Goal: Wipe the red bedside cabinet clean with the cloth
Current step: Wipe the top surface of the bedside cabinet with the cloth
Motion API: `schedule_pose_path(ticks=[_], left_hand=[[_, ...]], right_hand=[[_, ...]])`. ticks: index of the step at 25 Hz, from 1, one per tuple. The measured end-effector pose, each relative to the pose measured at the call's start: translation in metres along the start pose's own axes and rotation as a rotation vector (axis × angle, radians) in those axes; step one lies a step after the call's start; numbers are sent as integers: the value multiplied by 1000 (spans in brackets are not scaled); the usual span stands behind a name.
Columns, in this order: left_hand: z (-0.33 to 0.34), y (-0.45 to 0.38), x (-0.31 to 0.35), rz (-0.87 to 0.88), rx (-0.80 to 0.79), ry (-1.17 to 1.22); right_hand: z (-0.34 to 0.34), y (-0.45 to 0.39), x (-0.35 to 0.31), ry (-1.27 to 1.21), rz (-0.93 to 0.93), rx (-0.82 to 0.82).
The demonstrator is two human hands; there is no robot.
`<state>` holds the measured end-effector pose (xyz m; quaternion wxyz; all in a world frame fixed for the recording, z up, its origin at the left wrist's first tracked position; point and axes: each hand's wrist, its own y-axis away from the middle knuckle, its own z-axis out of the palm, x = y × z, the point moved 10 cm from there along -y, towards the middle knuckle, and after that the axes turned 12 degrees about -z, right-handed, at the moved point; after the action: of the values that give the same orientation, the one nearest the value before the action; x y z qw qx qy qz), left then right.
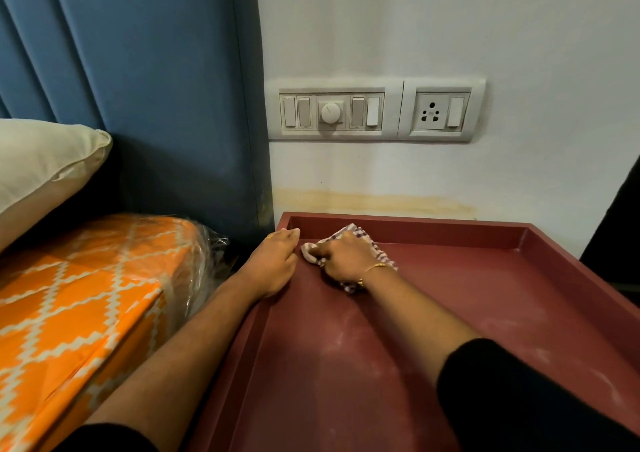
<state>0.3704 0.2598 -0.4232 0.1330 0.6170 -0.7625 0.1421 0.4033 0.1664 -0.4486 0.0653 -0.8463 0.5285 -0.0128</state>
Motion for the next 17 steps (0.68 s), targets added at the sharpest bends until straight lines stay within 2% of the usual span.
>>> schedule_pose_path(ticks=[3, 6, 10, 12, 14, 17], left_hand=[[1, 0, 2, 6, -1, -27], [7, -2, -1, -6, -28, -85], [11, -3, -2, -8, -38, -124], [12, -4, -2, -2, -40, -144], [14, -4, 0, 2, -47, -185], [16, -2, 4, -2, -59, -275]], right_hand=[[-1, 5, -41, -52, -127, 13], [-1, 38, -25, -166, -187, 22], [-7, 75, 64, -176, 60, -14], [-8, 73, 82, -187, 147, 0], [-5, 54, 61, -174, 135, 24], [3, 33, 0, -150, 3, 14]])
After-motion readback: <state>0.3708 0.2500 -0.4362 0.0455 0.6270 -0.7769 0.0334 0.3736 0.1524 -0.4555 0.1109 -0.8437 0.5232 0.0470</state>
